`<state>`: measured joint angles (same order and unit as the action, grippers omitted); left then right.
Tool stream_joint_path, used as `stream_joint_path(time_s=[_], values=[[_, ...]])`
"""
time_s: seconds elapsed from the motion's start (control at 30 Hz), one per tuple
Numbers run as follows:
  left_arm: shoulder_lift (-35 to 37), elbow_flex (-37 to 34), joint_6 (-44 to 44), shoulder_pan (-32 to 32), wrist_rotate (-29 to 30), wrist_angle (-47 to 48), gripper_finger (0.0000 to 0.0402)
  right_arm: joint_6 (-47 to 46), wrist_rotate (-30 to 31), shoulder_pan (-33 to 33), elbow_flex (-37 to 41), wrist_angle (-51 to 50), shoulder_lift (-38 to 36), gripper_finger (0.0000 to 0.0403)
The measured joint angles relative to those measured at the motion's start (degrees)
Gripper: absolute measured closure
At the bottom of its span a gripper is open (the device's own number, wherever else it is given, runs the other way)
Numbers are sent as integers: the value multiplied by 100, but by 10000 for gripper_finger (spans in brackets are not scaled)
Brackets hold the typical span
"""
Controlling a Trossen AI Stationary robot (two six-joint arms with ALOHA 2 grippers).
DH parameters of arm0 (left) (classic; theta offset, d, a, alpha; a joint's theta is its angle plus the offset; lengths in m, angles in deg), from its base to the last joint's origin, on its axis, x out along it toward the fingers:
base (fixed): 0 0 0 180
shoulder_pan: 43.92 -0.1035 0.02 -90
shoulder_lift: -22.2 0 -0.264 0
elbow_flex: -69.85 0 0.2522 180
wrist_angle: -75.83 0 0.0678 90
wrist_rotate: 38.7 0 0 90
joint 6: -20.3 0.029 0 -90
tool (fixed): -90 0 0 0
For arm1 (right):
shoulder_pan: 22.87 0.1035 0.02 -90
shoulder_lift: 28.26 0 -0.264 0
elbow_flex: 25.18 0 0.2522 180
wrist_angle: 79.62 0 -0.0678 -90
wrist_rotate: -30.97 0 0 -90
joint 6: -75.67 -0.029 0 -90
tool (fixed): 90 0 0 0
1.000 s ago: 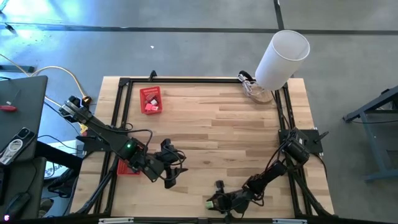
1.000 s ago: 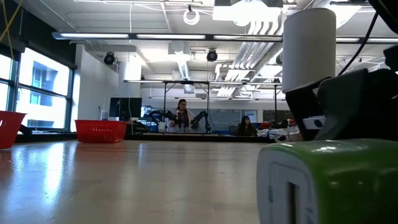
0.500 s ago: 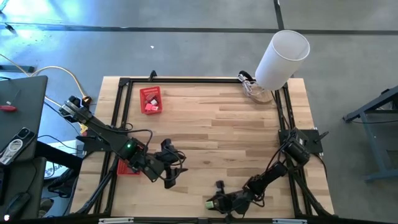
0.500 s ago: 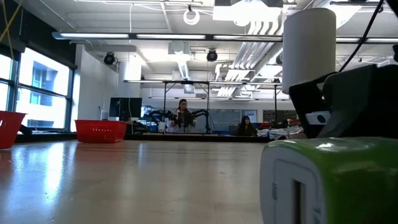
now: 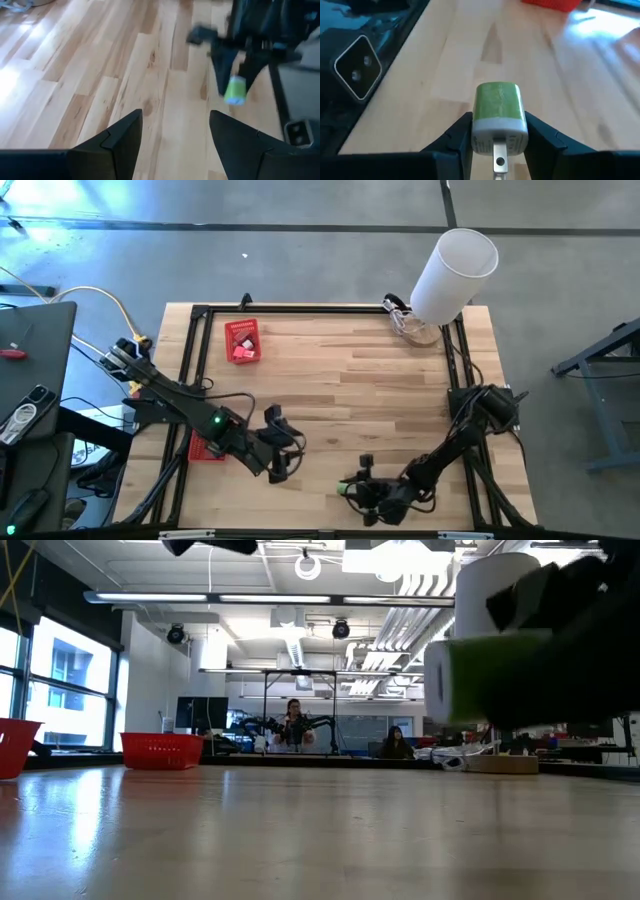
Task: Pick & Place Office items
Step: Put the green adaptor into the top red bin
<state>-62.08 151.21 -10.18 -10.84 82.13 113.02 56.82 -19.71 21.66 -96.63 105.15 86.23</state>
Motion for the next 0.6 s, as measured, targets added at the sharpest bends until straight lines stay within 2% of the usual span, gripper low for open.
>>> stream_joint_path(time_s=[0.2, 0.37, 0.6], values=[[-408, -2, 868, -37, -9, -86, 179, 124, 536, -9, -9, 9, -406, 282], [-570, -2, 1555, -87, 90, -443, 179, 221, 733, -72, -11, 37, -660, 282], [-516, 0, 3222, -366, 106, -751, 179, 110, 594, -332, -13, 267, -692, 282]])
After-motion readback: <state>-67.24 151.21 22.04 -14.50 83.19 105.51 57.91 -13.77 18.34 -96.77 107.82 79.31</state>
